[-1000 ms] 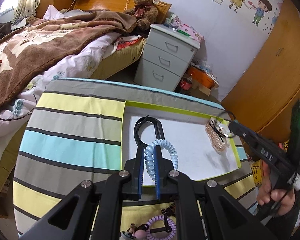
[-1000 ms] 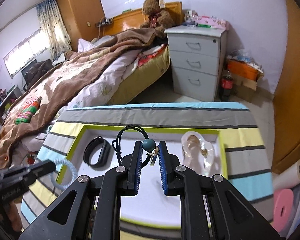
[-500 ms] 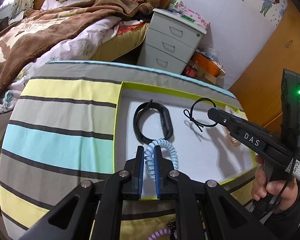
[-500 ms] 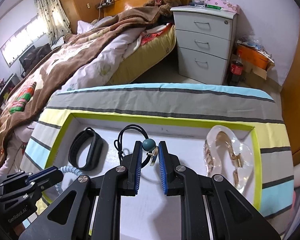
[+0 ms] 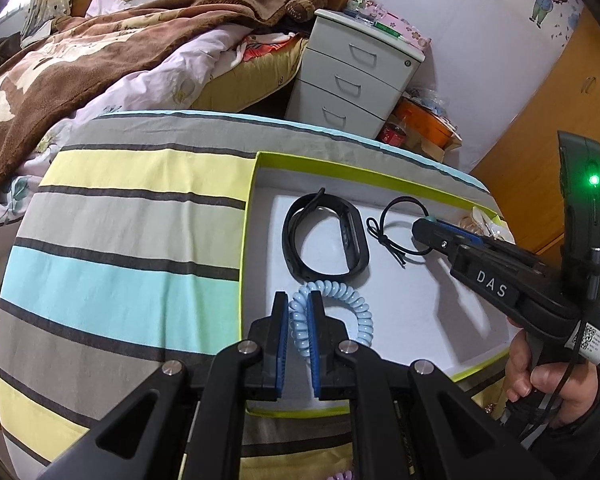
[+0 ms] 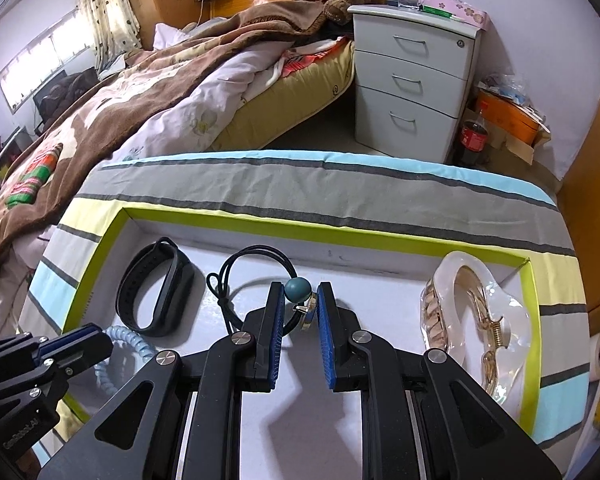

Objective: Organize jewelry
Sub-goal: 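Carry the blue coiled tie with the left gripper into the box while the right carries the cord tie, then open the left gripper to release the coiled tie while the right releases the cord tie in the box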

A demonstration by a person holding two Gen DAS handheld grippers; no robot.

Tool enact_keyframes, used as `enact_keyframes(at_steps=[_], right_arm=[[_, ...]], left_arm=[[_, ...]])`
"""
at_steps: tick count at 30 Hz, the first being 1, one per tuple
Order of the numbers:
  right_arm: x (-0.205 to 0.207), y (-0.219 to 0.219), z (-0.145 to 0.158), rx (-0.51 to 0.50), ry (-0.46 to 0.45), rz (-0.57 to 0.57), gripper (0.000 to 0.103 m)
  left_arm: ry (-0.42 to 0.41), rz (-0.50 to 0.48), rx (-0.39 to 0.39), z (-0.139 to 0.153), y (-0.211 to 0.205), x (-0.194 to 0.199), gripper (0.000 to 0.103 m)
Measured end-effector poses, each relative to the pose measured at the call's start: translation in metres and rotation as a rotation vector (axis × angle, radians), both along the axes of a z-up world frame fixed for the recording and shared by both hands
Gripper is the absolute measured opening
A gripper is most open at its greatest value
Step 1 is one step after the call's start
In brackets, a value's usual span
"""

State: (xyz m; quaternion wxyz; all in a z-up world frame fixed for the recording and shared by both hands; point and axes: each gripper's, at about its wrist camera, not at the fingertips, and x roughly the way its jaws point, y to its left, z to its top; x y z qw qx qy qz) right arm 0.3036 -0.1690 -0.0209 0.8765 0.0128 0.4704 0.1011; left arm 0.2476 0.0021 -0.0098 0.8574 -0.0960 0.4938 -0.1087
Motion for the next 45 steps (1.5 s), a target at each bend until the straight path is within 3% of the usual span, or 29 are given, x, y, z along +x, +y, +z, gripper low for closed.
enact_keyframes(at_steps=[13, 17, 24, 26, 27, 32, 36, 45], right_arm=[[0.0, 0.0, -0.001, -0.023, -0.007, -0.009, 0.017], [0.0, 0.0, -0.001, -0.023, -0.008, -0.009, 0.023], [-0.001, -0.003, 0.004, -0.019, -0.018, -0.016, 0.027], [-0.003, -0.004, 0.006, -0.016, -0.022, -0.015, 0.038], [-0.004, -0.004, 0.007, -0.011, -0.025, -0.016, 0.039], [-0.009, -0.006, 0.013, -0.002, -0.039, -0.023, 0.039], [-0.018, -0.008, 0.023, 0.014, -0.059, -0.026, 0.039], [-0.05, -0.01, 0.046, 0.032, -0.115, -0.026, 0.039]], left_arm=[[0.002, 0.006, 0.015, -0.001, 0.0, 0.002, 0.011], [0.004, 0.007, 0.019, 0.0, 0.0, 0.004, 0.011], [0.003, 0.003, 0.016, 0.0, -0.001, 0.003, 0.017], [0.003, -0.001, 0.014, -0.001, -0.002, 0.002, 0.02], [0.003, -0.001, 0.014, -0.001, -0.002, 0.002, 0.021], [-0.003, 0.003, 0.015, 0.003, -0.003, -0.001, 0.025], [-0.03, 0.007, 0.019, 0.014, -0.003, -0.008, 0.037], [-0.083, 0.03, 0.009, 0.038, 0.011, -0.035, 0.039]])
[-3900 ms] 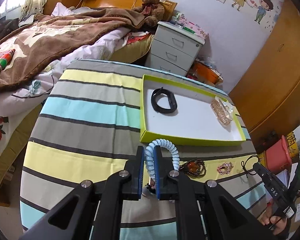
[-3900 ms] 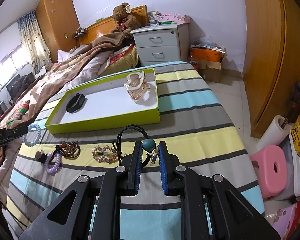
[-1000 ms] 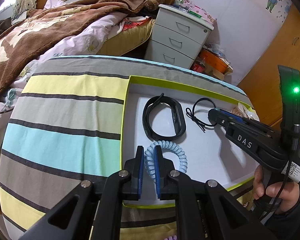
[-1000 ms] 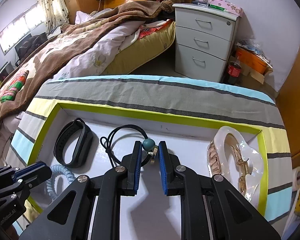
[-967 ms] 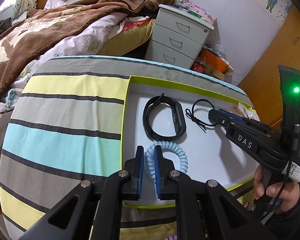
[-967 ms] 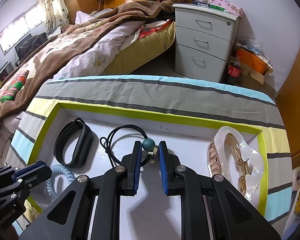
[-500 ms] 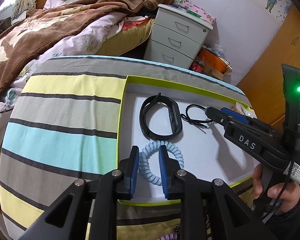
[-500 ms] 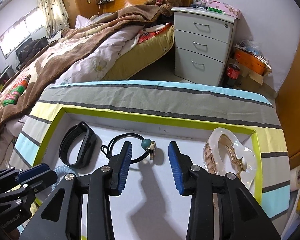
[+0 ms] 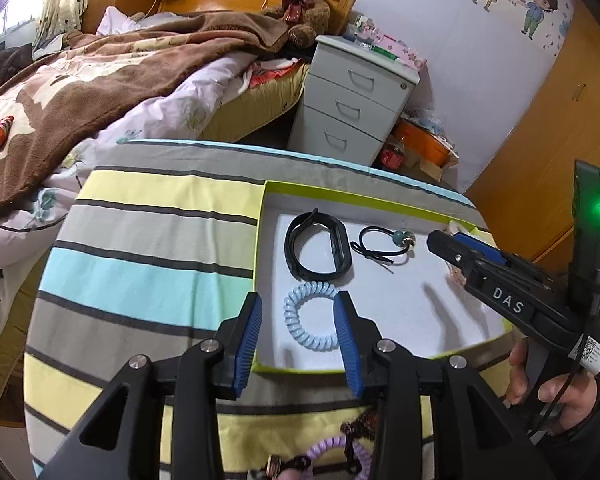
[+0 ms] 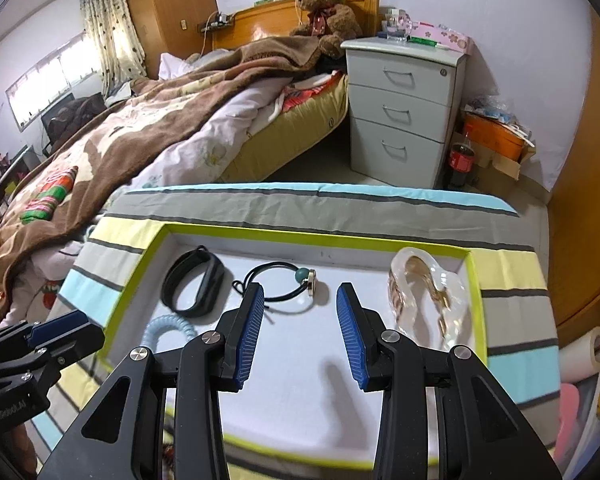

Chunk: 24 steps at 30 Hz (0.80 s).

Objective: Organize jewelry
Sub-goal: 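Open the left gripper to release the coiled tie while the right releases the cord tie in the box, then grasp the pink rhinestone hair clip with the right gripper while the left approaches the bear-head hair tie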

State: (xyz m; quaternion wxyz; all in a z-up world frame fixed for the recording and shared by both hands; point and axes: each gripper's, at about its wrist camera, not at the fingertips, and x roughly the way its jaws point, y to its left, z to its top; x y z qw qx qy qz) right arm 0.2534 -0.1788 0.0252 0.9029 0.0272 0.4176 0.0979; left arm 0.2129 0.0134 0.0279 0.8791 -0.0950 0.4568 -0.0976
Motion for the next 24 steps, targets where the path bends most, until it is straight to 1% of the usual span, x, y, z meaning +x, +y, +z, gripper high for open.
enact_keyframes(at_steps=[6, 11, 18, 24], right_arm=[[-0.027, -0.004, 0.012, 0.028, -0.036, 0.0, 0.039], [-0.052, -0.01, 0.012, 0.026, -0.053, -0.001, 0.039], [-0.083, -0.027, 0.0, 0.047, -0.041, -0.026, 0.039], [-0.106, -0.036, -0.016, 0.069, -0.017, 0.001, 0.039]], left_arm=[[-0.019, -0.005, 0.001, 0.008, 0.007, -0.02, 0.041], [-0.029, -0.005, 0.017, 0.006, 0.016, -0.042, 0.043], [-0.003, 0.002, 0.001, -0.011, 0.029, -0.067, 0.044], [-0.003, -0.012, -0.006, -0.019, 0.036, -0.087, 0.045]])
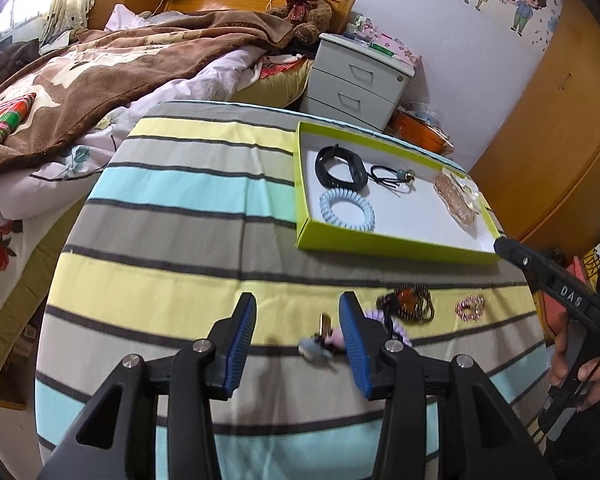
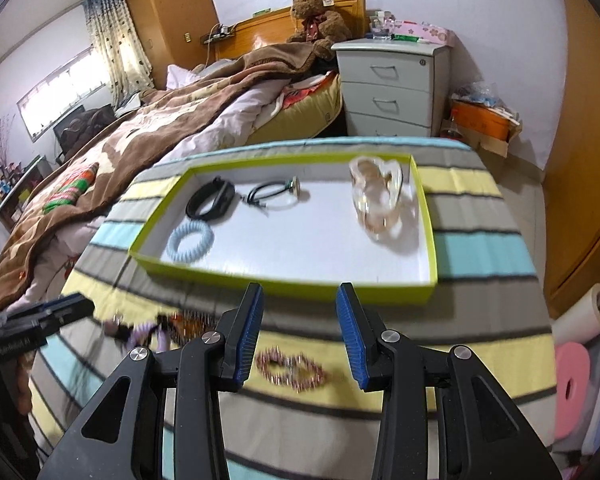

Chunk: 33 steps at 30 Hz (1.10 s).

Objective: Organize jewelry
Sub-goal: 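Grasp the pink rhinestone hair clip with the right gripper while the left approaches the bear-head hair tie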

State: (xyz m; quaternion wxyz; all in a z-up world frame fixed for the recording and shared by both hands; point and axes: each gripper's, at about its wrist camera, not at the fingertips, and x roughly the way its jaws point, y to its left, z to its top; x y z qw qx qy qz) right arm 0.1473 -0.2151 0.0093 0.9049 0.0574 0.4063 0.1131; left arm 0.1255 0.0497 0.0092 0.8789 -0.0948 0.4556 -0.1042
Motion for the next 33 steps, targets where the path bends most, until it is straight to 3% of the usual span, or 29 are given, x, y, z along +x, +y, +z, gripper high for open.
enact_keyframes(at_steps=[8, 26, 30, 33], right_arm=[[-0.01, -0.005, -0.023, 0.037, 0.029, 0.104, 0.047], [-0.017, 0.024, -0.041, -0.094, 0.108, 0.322, 0.051], [-0.014, 0.028, -0.045, -0.157, 0.104, 0.279, 0.051], [-0.01, 0.026, -0.045, -0.135, 0.102, 0.252, 0.051]], left_arm=[[-0.02, 0.002, -0.019, 0.003, 0.009, -0.015, 0.047], [0.02, 0.004, -0.029, -0.014, 0.015, -0.021, 0.048], [0.035, -0.001, -0.033, -0.019, 0.015, -0.019, 0.048], [0.039, -0.01, -0.038, -0.02, 0.012, -0.019, 0.048]])
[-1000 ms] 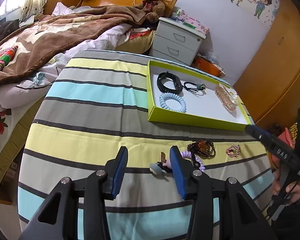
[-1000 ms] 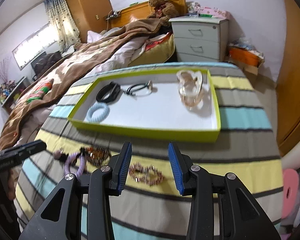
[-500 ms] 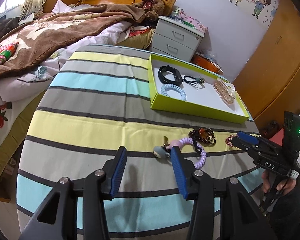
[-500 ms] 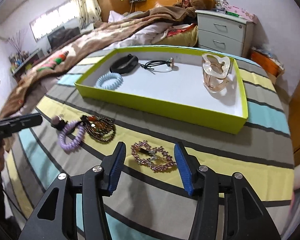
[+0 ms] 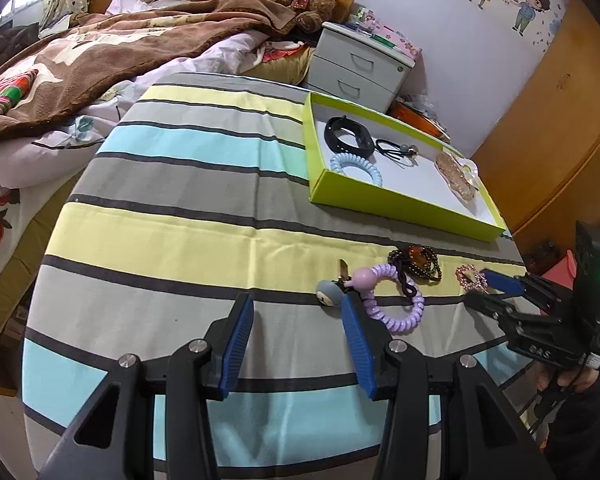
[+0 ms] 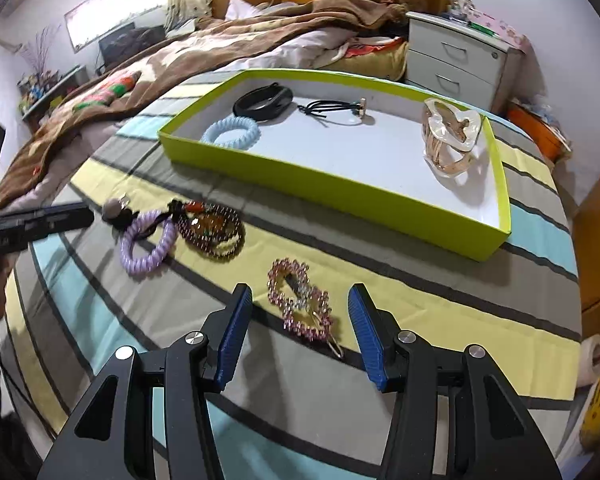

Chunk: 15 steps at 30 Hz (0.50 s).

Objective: Organize jewelry
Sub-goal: 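Grasp the pink rhinestone hair clip with the right gripper while the left approaches the bear-head hair tie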

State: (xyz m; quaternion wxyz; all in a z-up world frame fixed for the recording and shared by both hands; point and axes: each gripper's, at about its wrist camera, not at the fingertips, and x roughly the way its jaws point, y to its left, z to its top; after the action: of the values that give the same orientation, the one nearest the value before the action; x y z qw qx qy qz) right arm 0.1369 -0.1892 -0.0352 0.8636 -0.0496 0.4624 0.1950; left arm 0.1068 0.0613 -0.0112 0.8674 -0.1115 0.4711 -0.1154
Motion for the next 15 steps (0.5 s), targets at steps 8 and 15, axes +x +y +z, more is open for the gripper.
enact_keyframes(at_steps=[8, 15], right_arm=[[-0.008, 0.004, -0.001, -0.045, -0.04, -0.021, 0.04], [-0.012, -0.004, 0.001, -0.031, -0.055, -0.057, 0.024]], left_arm=[[0.009, -0.024, 0.002, -0.004, -0.007, 0.001, 0.048], [0.004, -0.04, 0.008, -0.003, -0.013, 0.002, 0.051]])
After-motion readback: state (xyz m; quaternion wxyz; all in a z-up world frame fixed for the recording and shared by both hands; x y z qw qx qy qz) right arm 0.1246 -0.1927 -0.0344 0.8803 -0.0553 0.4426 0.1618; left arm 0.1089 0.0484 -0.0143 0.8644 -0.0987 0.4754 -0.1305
